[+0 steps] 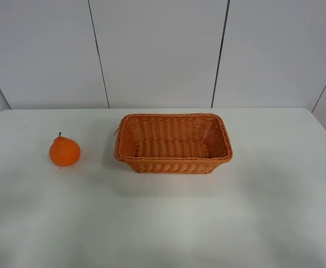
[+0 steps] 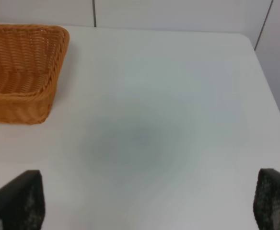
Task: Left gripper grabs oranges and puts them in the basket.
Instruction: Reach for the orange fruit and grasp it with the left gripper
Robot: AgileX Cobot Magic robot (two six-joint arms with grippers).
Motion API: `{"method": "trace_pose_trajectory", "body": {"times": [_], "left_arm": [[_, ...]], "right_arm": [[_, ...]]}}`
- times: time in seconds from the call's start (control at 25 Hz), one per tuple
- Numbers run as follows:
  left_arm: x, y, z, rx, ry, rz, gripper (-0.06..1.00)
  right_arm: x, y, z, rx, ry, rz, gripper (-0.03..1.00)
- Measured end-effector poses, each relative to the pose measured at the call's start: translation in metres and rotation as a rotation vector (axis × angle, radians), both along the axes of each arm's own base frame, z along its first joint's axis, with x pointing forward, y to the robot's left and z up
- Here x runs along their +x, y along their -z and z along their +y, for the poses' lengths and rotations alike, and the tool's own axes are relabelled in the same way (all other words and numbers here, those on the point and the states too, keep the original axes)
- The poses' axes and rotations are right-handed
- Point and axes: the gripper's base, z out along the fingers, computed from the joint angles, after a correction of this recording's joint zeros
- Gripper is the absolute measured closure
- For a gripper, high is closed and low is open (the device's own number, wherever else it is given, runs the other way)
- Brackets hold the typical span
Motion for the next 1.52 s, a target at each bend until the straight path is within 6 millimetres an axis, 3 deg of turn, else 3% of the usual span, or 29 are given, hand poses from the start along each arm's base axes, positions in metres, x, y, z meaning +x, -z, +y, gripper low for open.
{"method": "trace_pose_trajectory", "body": {"times": [0.52, 0.72, 0.88, 1.08, 1.36, 1.52], "left_arm": [[0.001, -0.003, 0.0, 0.0, 0.0, -0.003, 0.07], [0.027, -0.029, 0.0, -0.002, 0.0, 0.114, 0.07], [0.073, -0.056, 0.001, -0.004, 0.0, 0.264, 0.07], [0.155, -0.073, 0.002, -0.006, 0.0, 0.437, 0.07], [0.28, -0.058, 0.004, 0.009, 0.022, 0.624, 0.07], [0.343, -0.035, 0.005, 0.009, 0.025, 0.684, 0.07]], "right_arm": [[0.0, 0.0, 0.0, 0.0, 0.0, 0.0, 0.27], [0.0, 0.0, 0.0, 0.0, 0.0, 0.0, 0.27], [0.0, 0.0, 0.0, 0.0, 0.0, 0.0, 0.27], [0.0, 0.0, 0.0, 0.0, 0.0, 0.0, 0.27], [0.0, 0.0, 0.0, 0.0, 0.0, 0.0, 0.27], [0.0, 0.0, 0.0, 0.0, 0.0, 0.0, 0.27]]}}
